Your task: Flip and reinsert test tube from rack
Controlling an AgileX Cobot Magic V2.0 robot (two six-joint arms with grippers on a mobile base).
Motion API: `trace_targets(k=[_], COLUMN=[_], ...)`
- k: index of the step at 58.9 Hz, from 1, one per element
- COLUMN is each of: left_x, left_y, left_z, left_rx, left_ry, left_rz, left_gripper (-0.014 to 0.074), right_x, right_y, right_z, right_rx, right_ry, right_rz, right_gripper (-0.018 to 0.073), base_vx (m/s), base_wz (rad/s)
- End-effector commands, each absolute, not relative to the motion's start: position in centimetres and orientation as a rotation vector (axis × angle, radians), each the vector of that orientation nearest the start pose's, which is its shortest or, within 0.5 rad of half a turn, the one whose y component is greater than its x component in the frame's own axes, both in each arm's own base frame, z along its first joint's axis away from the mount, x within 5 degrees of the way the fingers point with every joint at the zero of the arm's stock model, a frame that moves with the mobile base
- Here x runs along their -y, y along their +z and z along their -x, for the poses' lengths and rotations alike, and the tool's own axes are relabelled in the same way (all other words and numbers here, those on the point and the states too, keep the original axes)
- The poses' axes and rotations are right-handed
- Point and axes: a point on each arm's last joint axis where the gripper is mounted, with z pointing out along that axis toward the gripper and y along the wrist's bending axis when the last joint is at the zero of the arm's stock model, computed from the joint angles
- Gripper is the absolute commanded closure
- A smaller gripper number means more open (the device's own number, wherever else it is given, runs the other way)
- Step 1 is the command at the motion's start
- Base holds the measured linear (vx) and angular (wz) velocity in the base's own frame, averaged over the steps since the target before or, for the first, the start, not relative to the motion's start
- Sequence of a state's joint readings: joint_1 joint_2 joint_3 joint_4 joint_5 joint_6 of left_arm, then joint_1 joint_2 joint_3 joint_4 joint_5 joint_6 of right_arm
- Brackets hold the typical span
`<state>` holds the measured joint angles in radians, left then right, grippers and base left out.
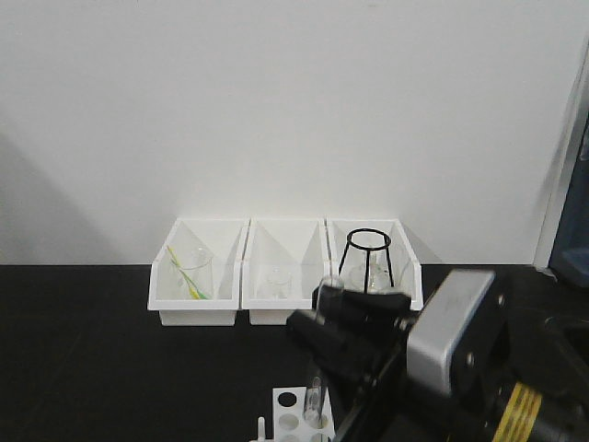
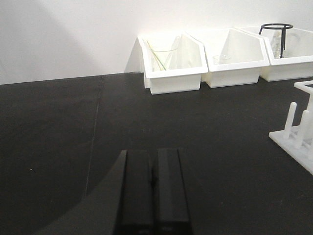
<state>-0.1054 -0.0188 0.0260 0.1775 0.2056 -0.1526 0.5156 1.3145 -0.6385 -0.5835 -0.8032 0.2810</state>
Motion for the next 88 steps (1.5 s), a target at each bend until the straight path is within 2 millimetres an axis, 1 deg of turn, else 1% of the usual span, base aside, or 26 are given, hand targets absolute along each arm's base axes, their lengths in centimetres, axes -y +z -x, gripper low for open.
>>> trace_targets(k=[1, 8, 21, 31, 39, 55, 60, 67, 78, 88], left_x=[0.4, 0.4, 0.4, 0.4, 0.4, 0.4, 0.4, 0.4, 0.4, 0.4], left_y=[19.6, 19.6, 19.6, 19.6, 19.6, 19.6, 19.6, 19.6, 19.6, 19.6], left_z=[-5.5, -5.5, -5.5, -5.5, -5.5, -5.5, -5.5, -5.5, -5.5, -5.5], left_rx=[-1.605, -1.605, -1.605, -1.605, -1.605, -1.605, -1.605, -1.605, -1.605, -1.605], left_ry=[-0.056, -0.056, -0.056, -0.056, -0.056, -0.056, -0.056, -0.056, -0.056, -0.056], left_rz=[-0.076, -0.076, -0.076, -0.076, -0.076, -0.076, -0.076, -0.076, -0.076, -0.076], left_gripper=[0.0602, 0.0602, 0.0602, 0.0602, 0.0602, 0.0602, 0.0602, 0.0602, 0.0602, 0.0602], right_x=[-16.2, -16.2, -16.7, -17.6, -17.9, -18.3, -18.5, -18.8, -19.3, -19.6], right_y=[29.9, 27.8, 26.4, 26.5, 26.5, 25.8, 25.3, 24.2, 21.3, 19.5], right_z=[-21.3, -22.2, -22.9, -23.8, -24.5, -24.3, -24.3, -24.6, -25.4, -25.8], right_rx=[-1.073, -1.136, -1.15, -1.17, -1.231, -1.268, -1.277, -1.307, -1.365, -1.384], right_ry=[0.619, 0.623, 0.644, 0.638, 0.636, 0.689, 0.694, 0.696, 0.663, 0.699], right_rz=[0.712, 0.662, 0.662, 0.735, 0.737, 0.788, 0.814, 0.833, 0.889, 0.884], right_gripper=[0.057, 0.057, 0.057, 0.057, 0.057, 0.057, 0.057, 0.057, 0.057, 0.057], base_vx=[0.0, 0.0, 0.0, 0.0, 0.0, 0.0, 0.0, 0.0, 0.0, 0.0], base_wz=[0.0, 0.0, 0.0, 0.0, 0.0, 0.0, 0.0, 0.0, 0.0, 0.0])
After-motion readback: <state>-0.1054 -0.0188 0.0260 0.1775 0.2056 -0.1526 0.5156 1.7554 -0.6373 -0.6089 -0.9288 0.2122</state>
